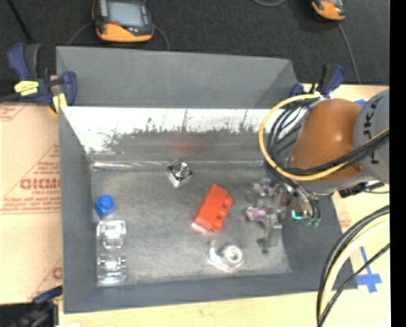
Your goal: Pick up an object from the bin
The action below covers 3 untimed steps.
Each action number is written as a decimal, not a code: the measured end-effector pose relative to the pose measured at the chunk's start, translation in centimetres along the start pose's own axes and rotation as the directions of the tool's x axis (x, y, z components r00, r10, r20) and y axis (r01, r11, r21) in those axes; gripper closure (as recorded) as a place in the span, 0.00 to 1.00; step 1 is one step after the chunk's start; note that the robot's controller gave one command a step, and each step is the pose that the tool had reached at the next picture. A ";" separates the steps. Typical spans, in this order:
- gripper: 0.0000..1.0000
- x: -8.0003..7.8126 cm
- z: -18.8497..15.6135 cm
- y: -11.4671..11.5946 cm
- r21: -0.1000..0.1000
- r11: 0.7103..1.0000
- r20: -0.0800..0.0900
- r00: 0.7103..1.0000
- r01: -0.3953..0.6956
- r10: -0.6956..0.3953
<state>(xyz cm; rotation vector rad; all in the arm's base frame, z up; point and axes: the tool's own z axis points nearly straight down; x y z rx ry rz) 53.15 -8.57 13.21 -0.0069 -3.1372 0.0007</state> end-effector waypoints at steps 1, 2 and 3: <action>0.00 -2.7 6.4 -2.3 0.000 0.999 0.006 0.999 -0.037 0.037; 1.00 -2.7 6.1 -2.2 0.001 0.999 0.010 0.999 -0.034 0.034; 1.00 -2.9 -7.1 -1.1 0.002 1.000 0.017 1.000 -0.006 0.006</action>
Offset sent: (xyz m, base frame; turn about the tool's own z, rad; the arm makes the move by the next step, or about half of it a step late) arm 0.0252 -0.0207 -0.0621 0.0361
